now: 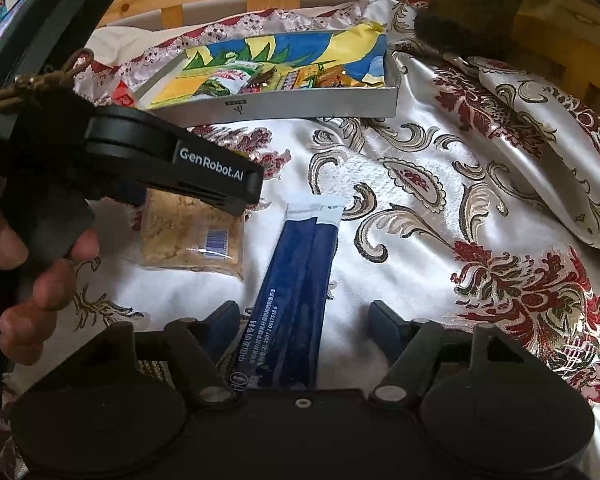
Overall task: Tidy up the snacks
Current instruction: 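Grasp the rice-cracker bag with the left tool while the right tool grasps the blue stick packet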
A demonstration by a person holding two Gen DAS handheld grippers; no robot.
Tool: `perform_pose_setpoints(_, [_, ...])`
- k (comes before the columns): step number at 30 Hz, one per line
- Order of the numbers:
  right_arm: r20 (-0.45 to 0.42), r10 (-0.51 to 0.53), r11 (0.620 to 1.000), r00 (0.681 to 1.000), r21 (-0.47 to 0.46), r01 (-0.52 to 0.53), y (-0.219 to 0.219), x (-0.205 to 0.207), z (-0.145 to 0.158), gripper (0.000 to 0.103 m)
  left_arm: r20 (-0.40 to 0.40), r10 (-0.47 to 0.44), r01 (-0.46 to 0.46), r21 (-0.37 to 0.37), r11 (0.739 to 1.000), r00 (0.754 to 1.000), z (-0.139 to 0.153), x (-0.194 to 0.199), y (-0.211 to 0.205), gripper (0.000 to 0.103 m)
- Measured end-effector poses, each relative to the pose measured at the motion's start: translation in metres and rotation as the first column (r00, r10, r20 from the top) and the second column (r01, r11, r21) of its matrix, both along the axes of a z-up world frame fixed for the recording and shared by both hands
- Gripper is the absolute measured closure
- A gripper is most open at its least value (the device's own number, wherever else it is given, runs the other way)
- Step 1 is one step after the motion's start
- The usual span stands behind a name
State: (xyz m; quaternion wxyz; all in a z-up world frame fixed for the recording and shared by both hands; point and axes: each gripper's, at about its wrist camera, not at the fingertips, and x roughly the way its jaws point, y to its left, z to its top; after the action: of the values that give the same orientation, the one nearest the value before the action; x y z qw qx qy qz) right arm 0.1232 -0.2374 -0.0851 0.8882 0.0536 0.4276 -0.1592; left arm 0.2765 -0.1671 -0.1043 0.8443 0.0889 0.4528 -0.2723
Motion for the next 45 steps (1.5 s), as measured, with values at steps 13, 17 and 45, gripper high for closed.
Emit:
perform_pose_setpoints(13, [0.003,-0.011,0.999,1.000,-0.034,0.011,0.002,-0.002,0.000,0.063,0.011,-0.022,0.022,-0.042,0.999,1.000,0.000,-0.001,0.005,0.024])
perform_pose_setpoints(17, [0.004,-0.011,0.999,1.000,-0.044,0.011,0.002,-0.001,0.001,0.064,0.012,-0.047,0.048,-0.036,0.998,0.999,-0.002,-0.003,0.002,0.018])
perform_pose_setpoints(45, [0.070,0.064,0.982,0.995,-0.180,-0.051,0.018,-0.011,0.014,0.069,0.011,0.127,-0.126,-0.086,0.988,0.992,0.052,-0.036,0.057,0.027])
